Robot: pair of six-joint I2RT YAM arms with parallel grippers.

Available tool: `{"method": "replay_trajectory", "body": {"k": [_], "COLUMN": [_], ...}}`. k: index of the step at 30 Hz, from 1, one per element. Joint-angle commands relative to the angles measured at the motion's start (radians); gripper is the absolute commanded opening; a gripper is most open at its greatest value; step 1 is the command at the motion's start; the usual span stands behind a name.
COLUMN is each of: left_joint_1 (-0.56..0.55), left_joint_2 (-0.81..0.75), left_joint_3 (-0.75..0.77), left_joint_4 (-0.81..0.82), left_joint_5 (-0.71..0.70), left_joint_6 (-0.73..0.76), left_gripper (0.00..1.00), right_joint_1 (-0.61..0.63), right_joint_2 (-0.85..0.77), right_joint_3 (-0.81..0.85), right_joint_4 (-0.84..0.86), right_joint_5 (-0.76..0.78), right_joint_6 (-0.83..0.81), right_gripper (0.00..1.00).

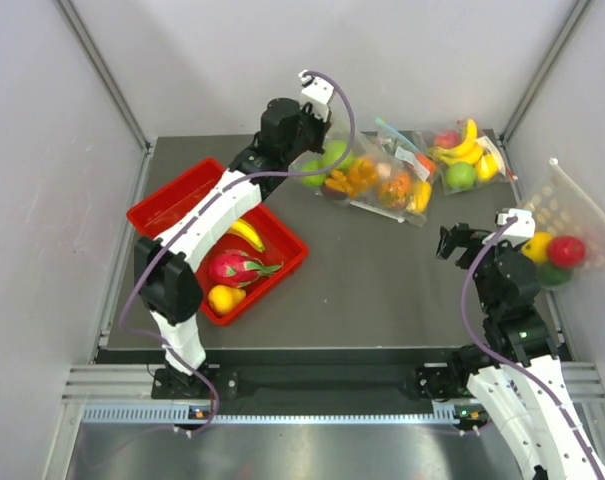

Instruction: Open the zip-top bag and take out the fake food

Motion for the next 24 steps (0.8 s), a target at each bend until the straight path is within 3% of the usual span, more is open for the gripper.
{"method": "replay_trajectory", "body": {"k": [1,8,14,18,24], "left_joint_1": [-0.007,-0.116,-0.257,-0.280,-0.306], "left_joint_2": [-0.100,-0.193,-0.263,-0.264,-0.260], "left_joint_3": [0.059,0.007,-0.144,-0.250,-0.293], "left_joint_4": [-0.084,-0.095,-0.033,-0.033,-0.067], "left_joint_5": [0.176,0.417,0.328,0.276,0.287], "left_joint_6": [-0.147,-0.329,-0.397,-0.393,-0.355], "left_gripper": [0.00,0.00,0.00,0.00,0.00], "right_joint_1": [0.005,0.003,0.005,0.005,0.005], "right_joint_2": [0.017,-0.001,-0.047,-0.052,-0.001], "right_joint_3": [0.032,0.071,0.109,0.112,0.135], "right_joint_4": [0.018,-0.011,-0.055,-0.042,-0.022], "right_joint_5": [-0.054,-0.106,-0.134,-0.339,-0.583], "right_joint_6": [-0.016,-0.044,-0.035,-0.070,-0.066], "right_gripper": [1.00,1.00,1.00,1.00,1.00]}}
